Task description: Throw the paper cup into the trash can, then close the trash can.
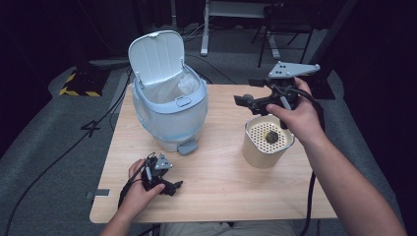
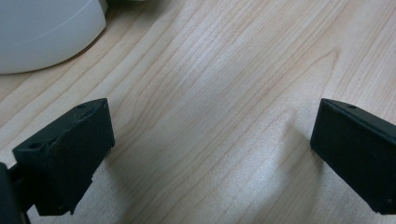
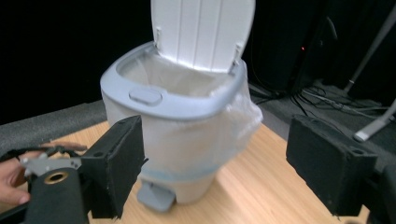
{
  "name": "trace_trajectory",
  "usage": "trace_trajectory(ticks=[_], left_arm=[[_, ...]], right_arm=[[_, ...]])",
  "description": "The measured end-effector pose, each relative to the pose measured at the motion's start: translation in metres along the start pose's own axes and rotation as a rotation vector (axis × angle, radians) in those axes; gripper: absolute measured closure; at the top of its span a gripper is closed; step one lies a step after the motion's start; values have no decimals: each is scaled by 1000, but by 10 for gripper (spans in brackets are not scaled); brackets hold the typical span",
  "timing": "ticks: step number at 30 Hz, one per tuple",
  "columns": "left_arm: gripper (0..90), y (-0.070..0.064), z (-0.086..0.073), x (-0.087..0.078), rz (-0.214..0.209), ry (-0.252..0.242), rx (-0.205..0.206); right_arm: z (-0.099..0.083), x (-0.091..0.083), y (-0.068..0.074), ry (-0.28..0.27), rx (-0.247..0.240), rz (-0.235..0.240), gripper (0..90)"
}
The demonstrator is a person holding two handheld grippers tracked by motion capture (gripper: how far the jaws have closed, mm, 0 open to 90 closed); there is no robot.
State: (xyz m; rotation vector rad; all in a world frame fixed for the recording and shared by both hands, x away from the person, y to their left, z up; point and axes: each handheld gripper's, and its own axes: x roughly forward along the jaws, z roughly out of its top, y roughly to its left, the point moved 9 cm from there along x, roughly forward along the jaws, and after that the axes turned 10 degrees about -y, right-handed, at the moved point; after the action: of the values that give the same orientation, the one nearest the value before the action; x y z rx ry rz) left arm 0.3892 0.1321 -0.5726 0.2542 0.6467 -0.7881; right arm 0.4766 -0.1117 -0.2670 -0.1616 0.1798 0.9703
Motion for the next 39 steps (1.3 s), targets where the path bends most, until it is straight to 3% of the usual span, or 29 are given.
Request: trace_trajectory(ticks=[11, 27, 29, 30, 32, 35, 38, 39], left_arm=[[2, -1, 0, 0, 15, -2, -10], [7, 0, -1, -2, 25, -2, -18], [56, 1, 0, -4, 41, -15, -42], [131, 5, 0, -6, 58, -26, -52], [197, 9, -1, -10, 67, -23, -55], [199, 11, -2, -12, 76, -20, -66], [207, 12, -5, -16, 89, -7, -70], [207, 12, -5, -16, 89, -7, -70]], right_arm=[[-29, -49, -14, 30, 25, -39, 240], [-105, -113, -21, 85, 68, -89, 258], [-117, -120, -21, 94, 73, -99, 258], [-130, -126, -21, 114, 90, -104, 264], [-143, -130, -22, 127, 99, -114, 266], [-156, -134, -23, 139, 97, -128, 264], [-185, -138, -24, 151, 109, -146, 252], [-185, -138, -24, 151, 109, -146, 252]])
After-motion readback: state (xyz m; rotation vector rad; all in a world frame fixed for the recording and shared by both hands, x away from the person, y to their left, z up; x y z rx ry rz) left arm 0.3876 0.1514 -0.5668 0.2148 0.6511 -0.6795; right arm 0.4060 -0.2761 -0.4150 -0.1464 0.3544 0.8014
